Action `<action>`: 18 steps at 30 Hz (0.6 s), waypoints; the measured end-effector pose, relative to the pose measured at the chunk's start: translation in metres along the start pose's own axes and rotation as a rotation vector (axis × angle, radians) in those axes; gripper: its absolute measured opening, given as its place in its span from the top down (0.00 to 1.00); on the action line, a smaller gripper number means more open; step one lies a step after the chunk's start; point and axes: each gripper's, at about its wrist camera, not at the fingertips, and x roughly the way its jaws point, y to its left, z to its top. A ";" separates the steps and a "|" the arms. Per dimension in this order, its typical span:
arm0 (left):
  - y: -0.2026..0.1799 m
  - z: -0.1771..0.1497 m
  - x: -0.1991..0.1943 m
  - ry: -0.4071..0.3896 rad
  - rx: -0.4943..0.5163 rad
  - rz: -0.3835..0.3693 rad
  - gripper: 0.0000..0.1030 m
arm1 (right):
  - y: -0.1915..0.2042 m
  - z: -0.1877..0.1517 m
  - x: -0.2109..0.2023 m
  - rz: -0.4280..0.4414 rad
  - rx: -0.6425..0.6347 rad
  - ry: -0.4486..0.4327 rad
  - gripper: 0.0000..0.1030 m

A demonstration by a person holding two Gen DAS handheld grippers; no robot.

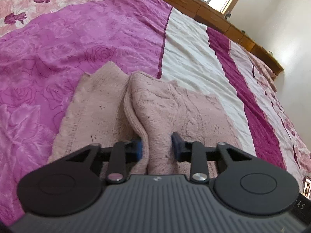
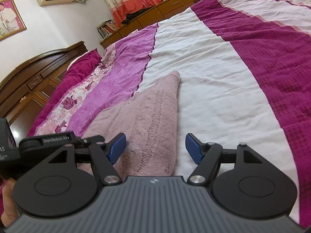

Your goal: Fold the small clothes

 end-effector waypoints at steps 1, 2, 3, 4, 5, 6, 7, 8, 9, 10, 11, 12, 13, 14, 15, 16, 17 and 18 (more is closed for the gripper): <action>0.000 0.001 0.000 -0.008 -0.001 -0.003 0.77 | 0.000 0.001 0.000 0.009 0.019 -0.007 0.28; 0.001 0.002 -0.001 -0.013 -0.001 -0.006 0.78 | -0.001 0.002 0.002 0.033 0.050 -0.015 0.28; 0.002 0.004 -0.003 -0.019 -0.001 -0.009 0.79 | 0.000 0.002 0.004 0.054 0.069 -0.019 0.28; 0.002 0.006 -0.006 -0.028 -0.003 -0.011 0.80 | 0.002 0.003 0.006 0.065 0.077 -0.017 0.28; 0.003 0.009 -0.010 -0.043 0.000 -0.011 0.80 | 0.007 0.005 0.009 0.058 0.073 -0.013 0.28; 0.004 0.014 -0.019 -0.071 0.006 -0.006 0.80 | 0.013 0.007 0.011 0.056 0.058 -0.010 0.28; 0.005 0.018 -0.027 -0.096 0.010 0.001 0.80 | 0.018 0.009 0.012 0.066 0.047 -0.008 0.27; 0.007 0.022 -0.034 -0.117 0.013 0.011 0.80 | 0.025 0.010 0.012 0.093 0.034 -0.007 0.27; 0.010 0.025 -0.043 -0.142 0.021 0.032 0.80 | 0.031 0.010 0.011 0.120 0.021 -0.005 0.27; 0.017 0.028 -0.049 -0.156 0.029 0.061 0.80 | 0.037 0.010 0.010 0.146 0.005 -0.002 0.27; 0.024 0.030 -0.050 -0.143 0.029 0.082 0.80 | 0.044 0.009 0.011 0.166 -0.012 0.007 0.27; 0.032 0.031 -0.049 -0.119 0.023 0.093 0.80 | 0.052 0.006 0.015 0.176 -0.031 0.024 0.27; 0.042 0.030 -0.044 -0.071 0.011 0.105 0.80 | 0.058 0.003 0.017 0.177 -0.043 0.035 0.27; 0.050 0.027 -0.038 -0.027 -0.004 0.117 0.80 | 0.063 -0.001 0.020 0.173 -0.062 0.044 0.27; 0.055 0.024 -0.034 -0.004 -0.008 0.120 0.79 | 0.069 -0.006 0.023 0.160 -0.087 0.047 0.27; 0.060 0.020 -0.031 0.003 -0.008 0.122 0.78 | 0.074 -0.010 0.025 0.144 -0.115 0.045 0.27; 0.062 0.017 -0.030 -0.003 -0.008 0.123 0.77 | 0.078 -0.013 0.025 0.138 -0.139 0.044 0.27; 0.063 0.017 -0.030 -0.008 -0.008 0.121 0.75 | 0.080 -0.015 0.025 0.135 -0.158 0.044 0.27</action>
